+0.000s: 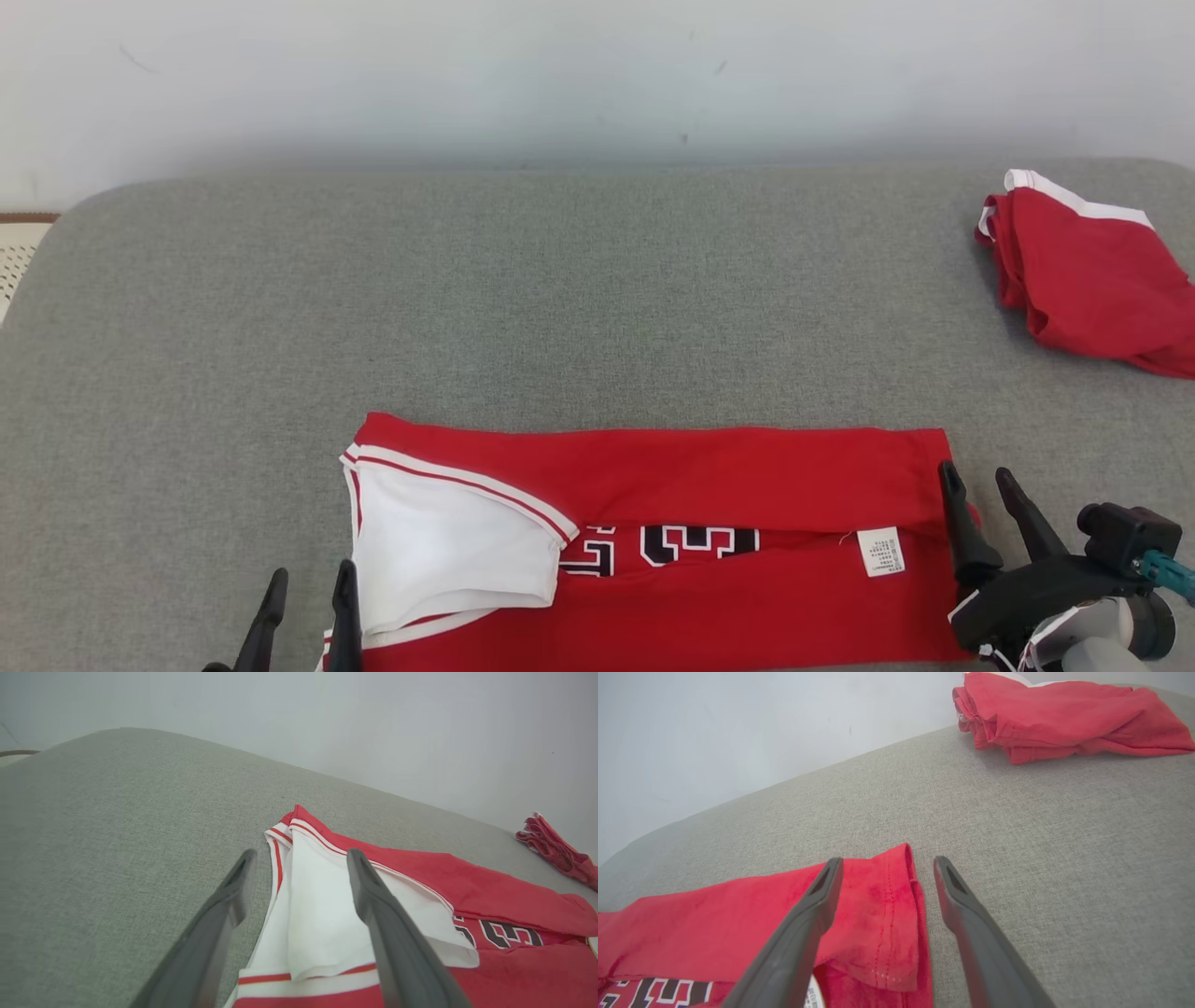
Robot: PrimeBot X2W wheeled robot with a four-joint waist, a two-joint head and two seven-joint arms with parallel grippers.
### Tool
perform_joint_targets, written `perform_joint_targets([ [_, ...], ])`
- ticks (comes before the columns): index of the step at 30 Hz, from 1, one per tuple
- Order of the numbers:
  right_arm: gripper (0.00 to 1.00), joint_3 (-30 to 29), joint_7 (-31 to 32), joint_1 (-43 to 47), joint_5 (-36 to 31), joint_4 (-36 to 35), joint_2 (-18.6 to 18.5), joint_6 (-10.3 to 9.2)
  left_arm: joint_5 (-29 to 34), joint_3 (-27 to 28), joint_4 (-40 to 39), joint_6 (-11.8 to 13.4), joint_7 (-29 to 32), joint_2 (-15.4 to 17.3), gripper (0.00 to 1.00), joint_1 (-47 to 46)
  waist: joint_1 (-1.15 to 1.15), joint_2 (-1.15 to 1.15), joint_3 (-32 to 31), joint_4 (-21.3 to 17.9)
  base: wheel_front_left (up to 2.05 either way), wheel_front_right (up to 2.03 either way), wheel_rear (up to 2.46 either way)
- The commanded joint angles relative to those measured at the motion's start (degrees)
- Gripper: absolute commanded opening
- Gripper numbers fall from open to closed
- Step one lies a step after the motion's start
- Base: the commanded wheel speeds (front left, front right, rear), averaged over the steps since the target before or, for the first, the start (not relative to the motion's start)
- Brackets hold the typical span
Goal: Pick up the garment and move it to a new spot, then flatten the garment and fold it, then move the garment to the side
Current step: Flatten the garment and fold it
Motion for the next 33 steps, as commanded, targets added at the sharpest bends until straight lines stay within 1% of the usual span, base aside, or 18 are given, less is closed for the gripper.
perform_joint_targets([
  [1, 1.00, -0.03, -0.08, 0.56, -0.64, 0.79, 0.27, -0.04, 1.51, 0.62, -0.71, 0.41, -0.19, -0.13, 1.00, 1.30, 0.00, 0.00, -0.64, 0.04, 0.00, 0.00, 0.00],
  [6, 1.00, -0.39, -0.08, 0.74, -1.95, 3.30, 0.63, -0.04, 3.49, 2.09, -1.98, 1.01, -0.20, -0.47, 1.00, 2.00, 0.00, 0.00, -1.52, -0.09, 0.00, 0.00, 0.00],
  [12, 1.00, -0.03, 0.30, -0.08, -2.81, 6.79, 1.72, -0.04, 5.12, 3.65, -3.17, 1.76, -0.20, -0.68, 1.00, 2.14, 0.00, 0.00, -2.04, 0.03, 0.00, 0.00, 0.00],
  [13, 1.00, 0.08, 0.53, -0.57, -3.12, 8.20, 2.14, -0.04, 5.74, 3.96, -3.29, 2.07, -0.20, -0.76, 1.00, 2.18, 0.00, 0.00, -2.17, 0.22, 0.00, 0.00, 0.00],
  [21, 1.00, -0.20, 0.80, -2.07, -4.42, 13.54, 3.86, -0.04, 6.15, 2.97, -4.36, 3.42, -0.20, -0.85, 1.00, 3.06, 0.00, 0.00, -2.46, 1.20, 0.00, 0.00, 0.00],
  [24, 1.00, 0.39, 1.22, -2.64, -4.37, 15.20, 4.57, -0.04, 5.75, 3.31, -3.79, 3.04, -0.20, -0.85, 1.00, 2.59, 0.00, 0.00, -2.28, 1.57, 0.00, 0.00, 0.00],
  [25, 0.91, 0.72, 1.48, -2.61, -3.94, 15.47, 4.92, -0.04, 5.66, 3.35, -3.68, 2.99, -0.20, -0.86, 1.00, 2.40, 0.00, 0.00, -2.23, 1.69, 0.00, 0.00, 0.00],
  [26, 0.57, 0.96, 1.65, -2.65, -3.69, 15.72, 4.96, -0.04, 5.57, 3.40, -3.63, 2.99, -0.20, -0.84, 1.00, 2.26, 0.00, 0.00, -2.17, 1.77, 0.00, 0.00, 0.00],
  [27, 0.27, 1.14, 1.60, -2.80, -3.44, 15.90, 4.86, -0.04, 5.50, 3.46, -3.57, 2.97, -0.20, -0.84, 1.00, 2.18, 0.00, 0.00, -2.12, 1.83, 0.00, 0.00, 0.00],
  [28, 0.00, 1.38, 1.55, -2.96, -3.21, 15.95, 4.80, -0.04, 5.40, 3.51, -3.52, 2.97, -0.20, -0.85, 1.00, 2.10, 0.00, 0.00, -2.04, 1.87, 0.00, 0.00, 0.00],
  [33, 0.00, 1.76, 1.01, -3.84, -2.65, 15.67, 3.96, -0.05, 5.27, 3.70, -3.38, 3.16, -0.20, -0.86, 1.00, 1.97, 0.00, 0.00, -1.78, 1.70, 0.00, 0.00, 0.00],
])
